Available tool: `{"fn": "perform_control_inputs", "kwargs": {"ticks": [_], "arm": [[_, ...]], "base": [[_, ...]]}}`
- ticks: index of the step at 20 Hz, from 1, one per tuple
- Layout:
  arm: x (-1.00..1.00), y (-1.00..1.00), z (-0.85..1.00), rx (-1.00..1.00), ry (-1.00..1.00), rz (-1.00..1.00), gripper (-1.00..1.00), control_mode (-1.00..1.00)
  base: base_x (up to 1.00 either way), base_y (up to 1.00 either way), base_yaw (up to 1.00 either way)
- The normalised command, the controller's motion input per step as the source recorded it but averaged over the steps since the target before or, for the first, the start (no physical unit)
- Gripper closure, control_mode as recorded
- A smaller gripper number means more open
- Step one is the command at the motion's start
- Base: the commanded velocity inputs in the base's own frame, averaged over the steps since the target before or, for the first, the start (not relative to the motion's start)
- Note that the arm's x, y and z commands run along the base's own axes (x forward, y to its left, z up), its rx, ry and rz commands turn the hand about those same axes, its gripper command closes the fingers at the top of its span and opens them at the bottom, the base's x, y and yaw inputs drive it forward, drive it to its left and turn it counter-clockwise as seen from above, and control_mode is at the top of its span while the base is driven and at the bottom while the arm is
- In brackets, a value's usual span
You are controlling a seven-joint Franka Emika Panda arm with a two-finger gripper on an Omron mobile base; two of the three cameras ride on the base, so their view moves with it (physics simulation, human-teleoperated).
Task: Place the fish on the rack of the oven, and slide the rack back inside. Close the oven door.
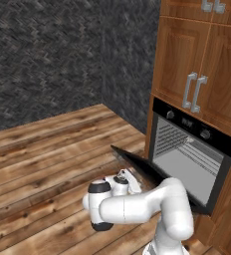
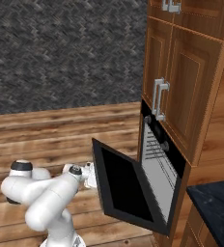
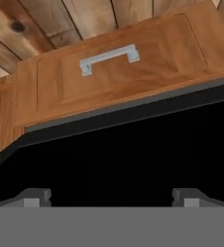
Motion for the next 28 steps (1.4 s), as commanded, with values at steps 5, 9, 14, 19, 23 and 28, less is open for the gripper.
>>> {"fn": "perform_control_inputs", "kwargs": {"ticks": [5, 9, 14, 19, 23, 28], "arm": [[0.0, -1.0, 0.33, -0.3, -0.09, -0.15, -1.0, -1.0], [0.03, -1.0, 0.1, -0.23, 0.0, -0.17, -1.0, -1.0], [0.08, -1.0, 0.04, -0.18, 0.0, -0.18, -1.0, -1.0], [0.18, -1.0, 0.15, -0.17, 0.0, -0.17, -1.0, -1.0], [0.27, -1.0, 0.24, -0.19, 0.0, -0.18, -1.0, -1.0], [0.26, -1.0, 0.18, -0.17, 0.0, -0.19, -1.0, -1.0]], "base": [[0.0, 0.0, 0.0], [0.0, 0.0, 0.0], [0.0, 0.0, 0.0], [0.0, 0.0, 0.0], [0.0, 0.0, 0.0], [0.0, 0.0, 0.0]]}}
